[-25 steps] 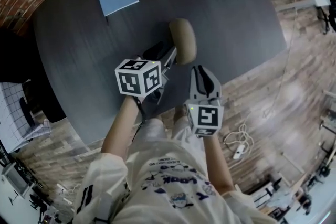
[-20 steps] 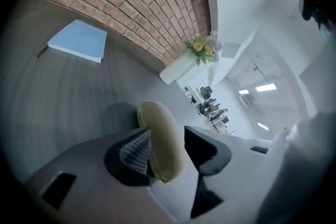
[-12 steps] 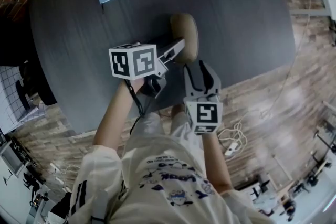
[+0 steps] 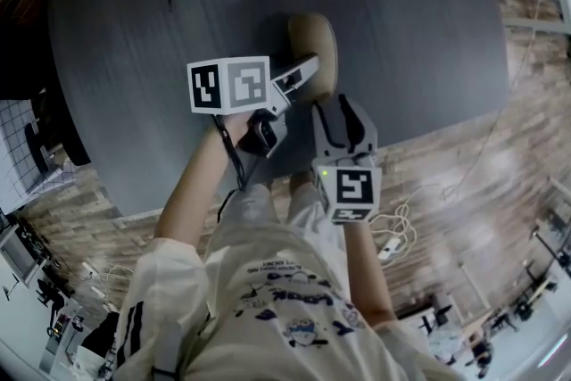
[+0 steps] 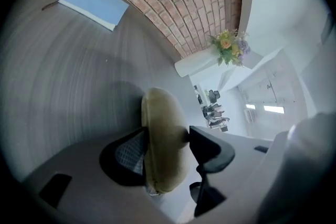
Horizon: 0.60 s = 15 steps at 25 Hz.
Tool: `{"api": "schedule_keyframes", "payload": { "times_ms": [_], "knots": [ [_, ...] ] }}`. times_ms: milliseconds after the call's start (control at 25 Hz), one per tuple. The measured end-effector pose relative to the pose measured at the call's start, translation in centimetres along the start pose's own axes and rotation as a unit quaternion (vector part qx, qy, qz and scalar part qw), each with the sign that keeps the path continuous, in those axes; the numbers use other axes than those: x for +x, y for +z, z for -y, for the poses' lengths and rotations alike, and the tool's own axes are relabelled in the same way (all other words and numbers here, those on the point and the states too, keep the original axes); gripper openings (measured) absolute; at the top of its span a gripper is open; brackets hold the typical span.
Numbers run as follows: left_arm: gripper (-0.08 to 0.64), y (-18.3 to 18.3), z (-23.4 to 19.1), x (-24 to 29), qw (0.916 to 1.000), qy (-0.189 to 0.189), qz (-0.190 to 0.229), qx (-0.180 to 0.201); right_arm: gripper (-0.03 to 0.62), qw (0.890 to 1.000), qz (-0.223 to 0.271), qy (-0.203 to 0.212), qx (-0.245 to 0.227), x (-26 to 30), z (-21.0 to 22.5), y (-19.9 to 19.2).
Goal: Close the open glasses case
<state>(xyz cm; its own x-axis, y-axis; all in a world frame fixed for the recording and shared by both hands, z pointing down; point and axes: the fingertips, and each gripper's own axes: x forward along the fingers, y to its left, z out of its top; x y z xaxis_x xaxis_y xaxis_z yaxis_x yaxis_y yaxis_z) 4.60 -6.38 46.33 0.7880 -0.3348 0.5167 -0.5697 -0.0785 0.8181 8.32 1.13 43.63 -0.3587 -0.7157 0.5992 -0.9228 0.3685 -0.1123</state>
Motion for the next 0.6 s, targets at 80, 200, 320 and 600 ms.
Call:
{"api": "schedule_keyframes", "payload": {
  "times_ms": [80, 200, 320, 600],
  "knots": [
    [0.238, 0.0, 0.0, 0.0, 0.9999, 0.008, 0.007, -0.009, 0.163, 1.0, -0.01, -0.013, 0.003, -0.4, 0.6, -0.7],
    [0.238, 0.2, 0.2, 0.5, 0.9969, 0.008, 0.042, -0.067, 0.163, 0.999, -0.021, -0.026, 0.026, -0.6, 1.2, -2.0],
    [0.238, 0.5, 0.6, 1.3, 0.9879, 0.0, 0.078, -0.134, 0.163, 0.998, -0.03, -0.029, 0.048, -0.4, 1.3, -2.6],
    [0.238, 0.8, 0.9, 1.8, 0.9837, -0.004, 0.082, -0.16, 0.161, 0.993, -0.06, -0.038, 0.094, 1.2, 2.7, -4.1]
  ]
}}
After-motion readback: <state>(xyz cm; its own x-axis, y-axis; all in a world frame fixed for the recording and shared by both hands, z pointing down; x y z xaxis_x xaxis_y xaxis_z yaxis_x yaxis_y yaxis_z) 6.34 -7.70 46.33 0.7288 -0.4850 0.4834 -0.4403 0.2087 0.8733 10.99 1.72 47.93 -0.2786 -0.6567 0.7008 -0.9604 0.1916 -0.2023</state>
